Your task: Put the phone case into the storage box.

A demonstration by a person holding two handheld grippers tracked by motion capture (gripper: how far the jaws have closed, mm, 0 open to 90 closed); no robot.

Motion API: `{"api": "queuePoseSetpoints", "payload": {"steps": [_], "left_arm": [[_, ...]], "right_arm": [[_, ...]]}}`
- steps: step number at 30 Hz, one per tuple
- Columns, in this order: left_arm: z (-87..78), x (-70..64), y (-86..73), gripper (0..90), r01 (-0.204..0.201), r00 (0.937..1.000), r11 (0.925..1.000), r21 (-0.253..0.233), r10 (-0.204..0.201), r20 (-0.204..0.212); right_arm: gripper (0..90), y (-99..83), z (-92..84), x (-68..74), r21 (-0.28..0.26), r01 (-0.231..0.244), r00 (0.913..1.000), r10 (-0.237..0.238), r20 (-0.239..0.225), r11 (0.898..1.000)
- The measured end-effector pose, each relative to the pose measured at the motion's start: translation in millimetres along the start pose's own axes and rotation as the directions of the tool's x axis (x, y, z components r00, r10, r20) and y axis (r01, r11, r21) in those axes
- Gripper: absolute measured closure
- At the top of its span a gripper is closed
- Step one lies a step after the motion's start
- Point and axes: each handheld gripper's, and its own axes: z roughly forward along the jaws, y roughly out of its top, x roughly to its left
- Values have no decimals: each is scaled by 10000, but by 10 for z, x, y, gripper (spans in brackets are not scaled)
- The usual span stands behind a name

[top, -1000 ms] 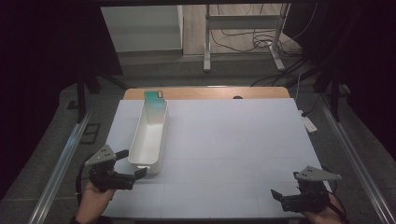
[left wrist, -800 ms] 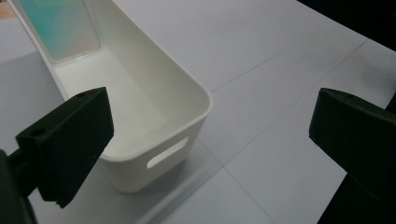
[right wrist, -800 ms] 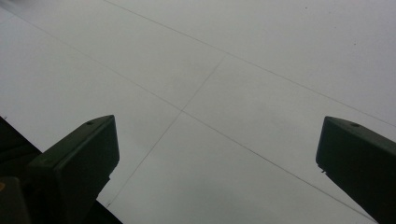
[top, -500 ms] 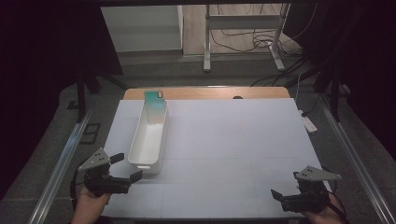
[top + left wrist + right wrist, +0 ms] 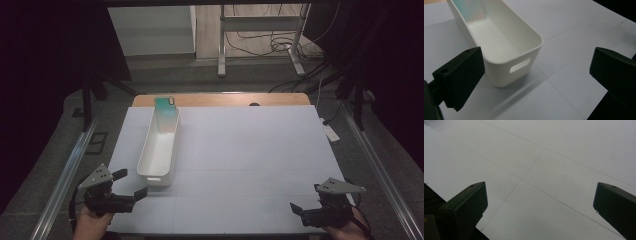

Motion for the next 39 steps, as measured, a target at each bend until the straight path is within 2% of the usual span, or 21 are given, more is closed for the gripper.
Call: {"api": "queuePoseSetpoints", "payload": {"steps": [13, 30, 39], "left_arm": [[-35, -26, -88, 0, -58, 9998, 9997, 242, 63, -193], [-48, -99, -193, 0, -432, 9977, 9965, 718, 468, -496], [-53, -113, -239, 0, -474, 9965, 9952, 859, 530, -648]], "right_arm": [[0, -1, -5, -8, -12, -152, 9999, 152, 76, 9999], [0, -3, -4, -31, -53, -398, 9990, 399, 212, 9992], [0, -1, -5, -24, -46, -379, 9990, 380, 224, 9993]]}}
